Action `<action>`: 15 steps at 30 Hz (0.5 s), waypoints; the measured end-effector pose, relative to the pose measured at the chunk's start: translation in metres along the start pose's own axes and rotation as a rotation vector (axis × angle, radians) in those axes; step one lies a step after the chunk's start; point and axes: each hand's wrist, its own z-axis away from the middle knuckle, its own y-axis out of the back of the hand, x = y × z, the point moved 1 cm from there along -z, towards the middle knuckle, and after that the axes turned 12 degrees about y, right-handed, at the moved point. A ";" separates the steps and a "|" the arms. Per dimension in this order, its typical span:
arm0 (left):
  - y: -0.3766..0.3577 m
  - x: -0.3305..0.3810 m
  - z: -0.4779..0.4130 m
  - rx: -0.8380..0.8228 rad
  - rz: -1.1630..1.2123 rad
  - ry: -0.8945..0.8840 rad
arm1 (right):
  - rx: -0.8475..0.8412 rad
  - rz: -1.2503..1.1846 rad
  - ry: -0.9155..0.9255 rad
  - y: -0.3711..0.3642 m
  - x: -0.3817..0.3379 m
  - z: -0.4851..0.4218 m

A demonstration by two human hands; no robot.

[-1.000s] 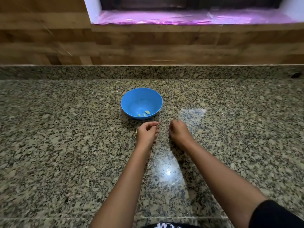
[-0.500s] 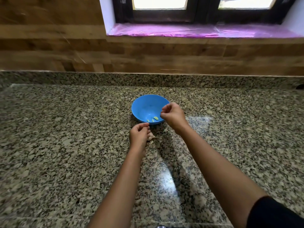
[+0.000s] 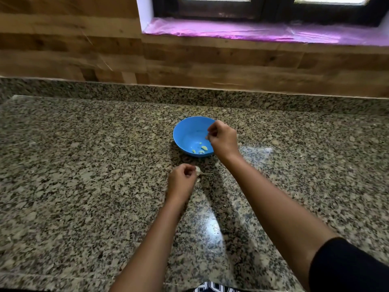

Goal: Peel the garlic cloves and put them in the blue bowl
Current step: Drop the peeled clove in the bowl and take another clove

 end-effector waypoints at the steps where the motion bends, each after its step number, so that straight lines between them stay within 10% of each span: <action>1: -0.003 -0.004 0.002 0.003 -0.077 -0.033 | 0.015 -0.031 0.003 0.002 0.000 0.004; 12: -0.021 -0.011 0.012 0.071 -0.439 -0.215 | -0.041 -0.166 -0.255 0.015 0.017 0.082; 15: -0.020 -0.012 0.016 -0.056 -0.059 0.013 | -0.169 -0.315 -0.395 0.016 0.015 0.097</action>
